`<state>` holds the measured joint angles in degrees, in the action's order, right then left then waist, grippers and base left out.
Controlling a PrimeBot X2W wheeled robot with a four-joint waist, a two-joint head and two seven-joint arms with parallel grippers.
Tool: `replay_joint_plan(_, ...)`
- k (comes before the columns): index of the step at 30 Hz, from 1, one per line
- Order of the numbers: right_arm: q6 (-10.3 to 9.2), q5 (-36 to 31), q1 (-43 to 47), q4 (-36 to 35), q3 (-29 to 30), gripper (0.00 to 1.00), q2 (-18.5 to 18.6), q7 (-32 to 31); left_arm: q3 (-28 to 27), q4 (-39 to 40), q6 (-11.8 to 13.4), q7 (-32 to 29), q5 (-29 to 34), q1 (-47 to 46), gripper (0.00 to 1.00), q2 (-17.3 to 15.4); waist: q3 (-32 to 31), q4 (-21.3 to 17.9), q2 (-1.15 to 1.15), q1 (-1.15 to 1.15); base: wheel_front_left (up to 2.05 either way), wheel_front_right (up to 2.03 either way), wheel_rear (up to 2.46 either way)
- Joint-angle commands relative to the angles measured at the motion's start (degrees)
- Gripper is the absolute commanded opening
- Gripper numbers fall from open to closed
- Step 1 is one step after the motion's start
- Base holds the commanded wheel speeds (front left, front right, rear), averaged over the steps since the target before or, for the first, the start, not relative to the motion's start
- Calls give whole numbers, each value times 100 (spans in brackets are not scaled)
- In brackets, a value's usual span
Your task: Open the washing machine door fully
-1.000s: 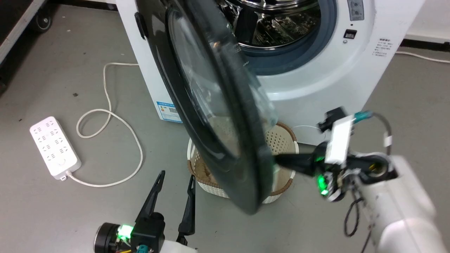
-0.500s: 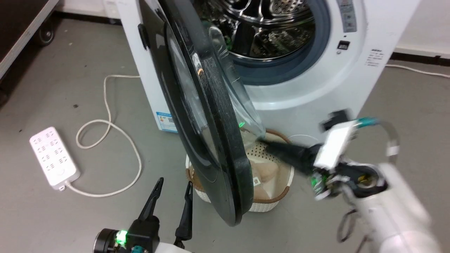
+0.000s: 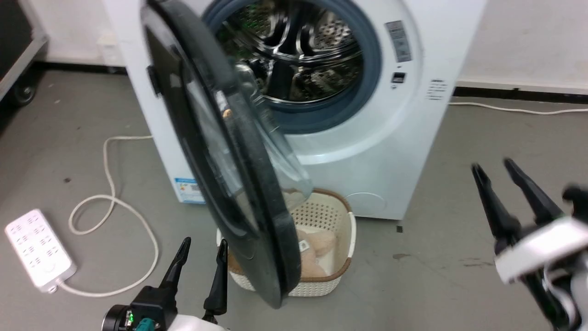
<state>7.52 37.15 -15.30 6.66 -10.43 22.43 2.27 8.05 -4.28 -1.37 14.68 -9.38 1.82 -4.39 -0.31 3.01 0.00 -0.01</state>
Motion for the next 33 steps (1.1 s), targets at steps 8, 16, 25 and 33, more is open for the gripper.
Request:
replay_joint_plan(8, -3, -2544, 1359, -747, 883, 100, -956, 971, -193, -73, -120, 32, -52, 176, 100, -18, -92, -255, 0, 1, 0, 0, 0)
replay_joint_plan(16, -3, -3647, 2275, -1002, 1113, 100, -1795, 1184, -141, -141, -157, 32, 2, 312, 100, 26, -107, -259, 0, 1, 0, 0, 0)
replay_joint_plan(25, -3, -3736, 2401, -944, 1242, 100, -1947, 1254, -145, -215, -154, 32, 45, 356, 100, 68, -142, -206, 0, 1, 0, 0, 0)
replay_joint_plan(33, -3, -3593, 2388, -878, 1248, 100, -1954, 1266, -276, -7, -140, 32, 60, 283, 0, 88, -136, -186, 0, 1, 0, 0, 0)
